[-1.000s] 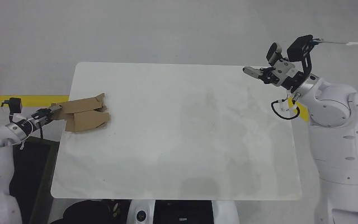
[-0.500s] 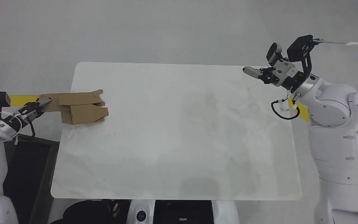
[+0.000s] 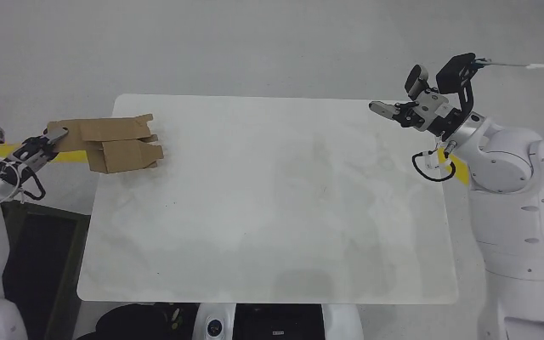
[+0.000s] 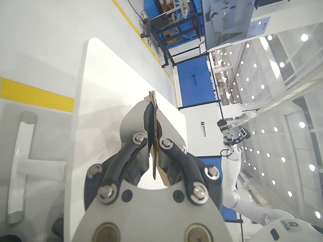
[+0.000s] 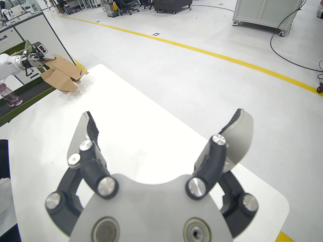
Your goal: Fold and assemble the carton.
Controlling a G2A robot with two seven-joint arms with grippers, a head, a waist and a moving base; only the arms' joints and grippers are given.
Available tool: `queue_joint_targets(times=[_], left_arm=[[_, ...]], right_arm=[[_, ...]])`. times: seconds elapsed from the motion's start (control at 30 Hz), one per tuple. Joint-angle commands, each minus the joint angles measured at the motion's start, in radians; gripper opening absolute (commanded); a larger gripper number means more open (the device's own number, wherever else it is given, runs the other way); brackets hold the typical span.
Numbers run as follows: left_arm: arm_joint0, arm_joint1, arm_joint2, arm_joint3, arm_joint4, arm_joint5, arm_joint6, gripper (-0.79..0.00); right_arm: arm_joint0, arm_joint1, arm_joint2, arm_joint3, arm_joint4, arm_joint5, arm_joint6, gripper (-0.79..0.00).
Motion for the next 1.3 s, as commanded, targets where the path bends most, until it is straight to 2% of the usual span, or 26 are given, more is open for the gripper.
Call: queue_joint_targets(times=[0.0,0.27,0.53,0.87,1.27], left_arm=[[0.008,0.001,-0.003,-0.036,-0.019,-0.001,0.002,-0.785],[0.024,0.005,0.008,-0.164,-0.059,0.006,-0.005,-0.785],[-0.034,-0.007,0.076,-0.266,-0.090,0.054,0.003,-0.785],[-0.134,-0.055,0.299,-0.431,-0.068,0.104,0.039,-0.785],[-0.262,-0.119,0.558,-0.498,0.048,0.097,0.086,-0.785]], right_arm=[[0.000,0.000,0.000,0.000,0.000,0.000,0.000,0.000],[0.000,0.000,0.000,0.000,0.000,0.000,0.000,0.000],[0.000,0.000,0.000,0.000,0.000,0.000,0.000,0.000],[0.000,0.000,0.000,0.000,0.000,0.000,0.000,0.000],[0.000,0.000,0.000,0.000,0.000,0.000,0.000,0.000]])
